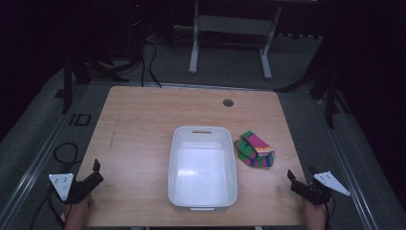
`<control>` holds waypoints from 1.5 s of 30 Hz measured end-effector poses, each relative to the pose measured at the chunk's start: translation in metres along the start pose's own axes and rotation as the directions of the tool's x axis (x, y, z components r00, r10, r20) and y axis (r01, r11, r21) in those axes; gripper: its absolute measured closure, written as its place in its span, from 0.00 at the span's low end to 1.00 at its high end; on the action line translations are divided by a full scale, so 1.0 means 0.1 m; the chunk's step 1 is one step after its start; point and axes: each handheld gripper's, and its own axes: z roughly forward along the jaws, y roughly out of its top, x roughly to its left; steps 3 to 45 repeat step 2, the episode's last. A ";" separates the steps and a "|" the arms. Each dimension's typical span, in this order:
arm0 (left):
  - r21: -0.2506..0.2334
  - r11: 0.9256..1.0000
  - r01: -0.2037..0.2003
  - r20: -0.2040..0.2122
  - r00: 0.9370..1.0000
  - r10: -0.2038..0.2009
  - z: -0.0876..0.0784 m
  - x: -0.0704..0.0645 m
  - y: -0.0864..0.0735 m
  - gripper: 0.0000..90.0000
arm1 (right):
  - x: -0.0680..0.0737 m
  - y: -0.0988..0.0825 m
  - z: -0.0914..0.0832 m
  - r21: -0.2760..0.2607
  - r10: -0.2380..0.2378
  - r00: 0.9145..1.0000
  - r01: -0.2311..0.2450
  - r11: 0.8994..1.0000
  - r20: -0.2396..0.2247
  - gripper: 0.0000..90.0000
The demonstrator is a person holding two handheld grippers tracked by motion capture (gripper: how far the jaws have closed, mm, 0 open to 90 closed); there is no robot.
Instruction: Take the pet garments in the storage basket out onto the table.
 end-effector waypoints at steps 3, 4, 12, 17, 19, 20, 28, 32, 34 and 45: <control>0.001 1.000 0.000 0.000 1.000 0.000 0.00 0.00 0.00 0.02 | -0.02 -0.01 0.00 0.003 0.019 1.000 -0.019 1.000 0.000 0.14; 0.001 1.000 0.000 0.000 1.000 0.000 0.00 0.00 0.00 0.02 | -0.02 -0.01 0.00 0.003 0.019 1.000 -0.019 1.000 0.000 0.14; 0.001 1.000 0.000 0.000 1.000 0.000 0.00 0.00 0.00 0.02 | -0.02 -0.01 0.00 0.003 0.019 1.000 -0.019 1.000 0.000 0.14; 0.001 1.000 0.000 0.000 1.000 0.000 0.00 0.00 0.00 0.02 | -0.02 -0.01 0.00 0.003 0.019 1.000 -0.019 1.000 0.000 0.14; 0.001 1.000 0.000 0.000 1.000 0.000 0.00 0.00 0.00 0.02 | -0.02 -0.01 0.00 0.003 0.019 1.000 -0.019 1.000 0.000 0.14; 0.001 1.000 0.000 0.000 1.000 0.000 0.00 0.00 0.00 0.02 | -0.02 -0.01 0.00 0.003 0.019 1.000 -0.019 1.000 0.000 0.14; 0.001 1.000 0.000 0.000 1.000 0.000 0.00 0.00 0.00 0.02 | -0.02 -0.01 0.00 0.003 0.019 1.000 -0.019 1.000 0.000 0.14; 0.001 1.000 0.000 0.000 1.000 0.000 0.00 0.00 0.00 0.02 | -0.02 -0.01 0.00 0.003 0.019 1.000 -0.019 1.000 0.000 0.14; 0.001 1.000 0.000 0.000 1.000 0.000 0.00 0.00 0.00 0.02 | -0.02 -0.01 0.00 0.003 0.019 1.000 -0.019 1.000 0.000 0.14; 0.001 1.000 0.000 0.000 1.000 0.000 0.00 0.00 0.00 0.02 | -0.02 -0.01 0.00 0.003 0.019 1.000 -0.019 1.000 0.000 0.14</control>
